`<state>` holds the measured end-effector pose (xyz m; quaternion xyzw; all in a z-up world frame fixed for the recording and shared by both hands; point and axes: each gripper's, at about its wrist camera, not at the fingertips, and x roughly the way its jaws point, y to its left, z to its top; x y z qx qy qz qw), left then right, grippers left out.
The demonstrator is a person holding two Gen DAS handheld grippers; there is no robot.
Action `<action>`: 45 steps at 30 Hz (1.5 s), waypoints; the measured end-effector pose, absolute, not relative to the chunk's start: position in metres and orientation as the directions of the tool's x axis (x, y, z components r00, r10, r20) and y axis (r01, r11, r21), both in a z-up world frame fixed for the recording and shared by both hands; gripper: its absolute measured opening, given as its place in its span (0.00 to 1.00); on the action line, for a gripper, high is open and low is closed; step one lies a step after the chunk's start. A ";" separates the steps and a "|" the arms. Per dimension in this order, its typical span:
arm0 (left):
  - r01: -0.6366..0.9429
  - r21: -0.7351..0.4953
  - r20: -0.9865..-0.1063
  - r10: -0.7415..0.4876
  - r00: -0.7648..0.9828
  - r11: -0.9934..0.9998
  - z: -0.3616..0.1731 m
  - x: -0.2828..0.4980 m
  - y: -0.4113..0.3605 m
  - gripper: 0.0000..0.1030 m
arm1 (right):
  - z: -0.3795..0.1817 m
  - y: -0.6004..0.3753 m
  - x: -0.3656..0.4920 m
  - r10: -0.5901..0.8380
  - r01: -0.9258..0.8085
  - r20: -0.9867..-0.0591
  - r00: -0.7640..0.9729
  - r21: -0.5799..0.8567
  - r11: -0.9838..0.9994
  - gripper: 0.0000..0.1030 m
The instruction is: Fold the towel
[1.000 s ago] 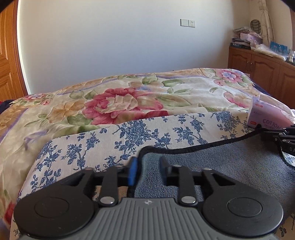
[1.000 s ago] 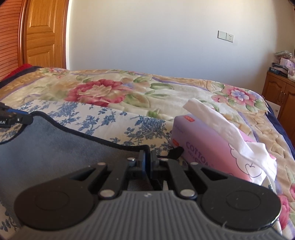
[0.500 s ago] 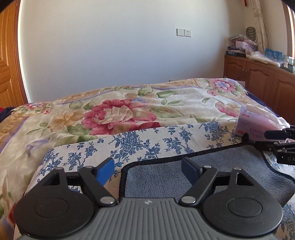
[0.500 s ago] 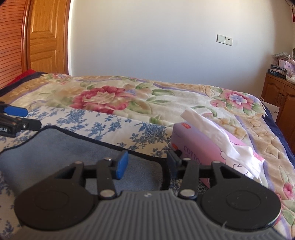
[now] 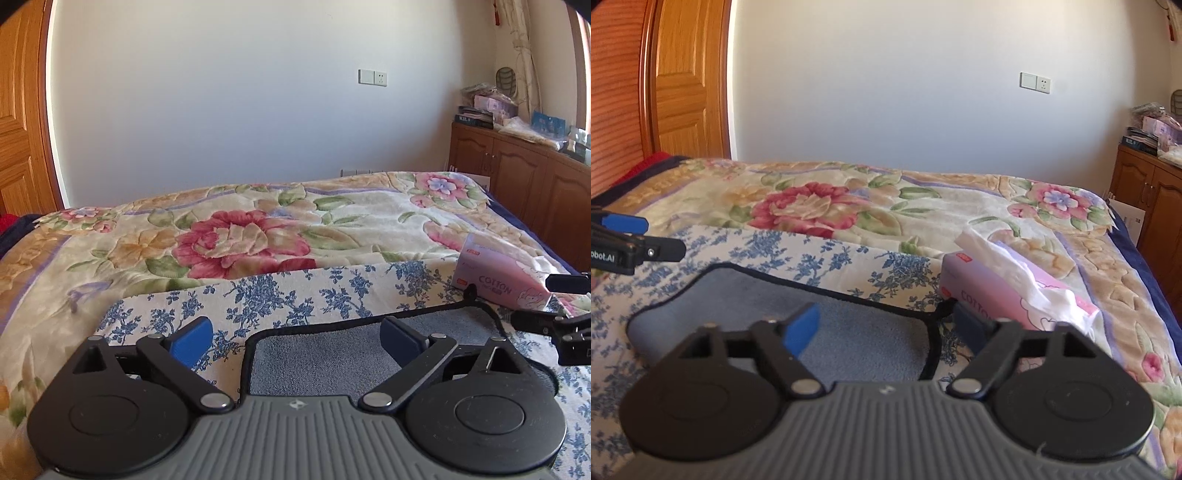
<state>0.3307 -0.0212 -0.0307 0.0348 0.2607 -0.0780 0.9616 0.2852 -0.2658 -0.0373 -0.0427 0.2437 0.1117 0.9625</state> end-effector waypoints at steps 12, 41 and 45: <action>0.186 0.067 -0.461 -0.135 0.877 0.980 0.012 0.299 -0.032 1.00 | -0.012 -0.267 0.255 0.174 -0.200 -0.425 0.888 -0.017 0.980 1.00; 0.185 0.053 -0.469 -0.139 0.872 0.981 0.035 0.223 -0.040 1.00 | 0.008 -0.262 0.191 0.178 -0.197 -0.419 0.890 -0.002 0.980 1.00; 0.184 0.053 -0.473 -0.138 0.870 0.982 0.040 0.211 -0.042 1.00 | 0.013 -0.263 0.181 0.179 -0.193 -0.413 0.893 0.007 0.981 1.00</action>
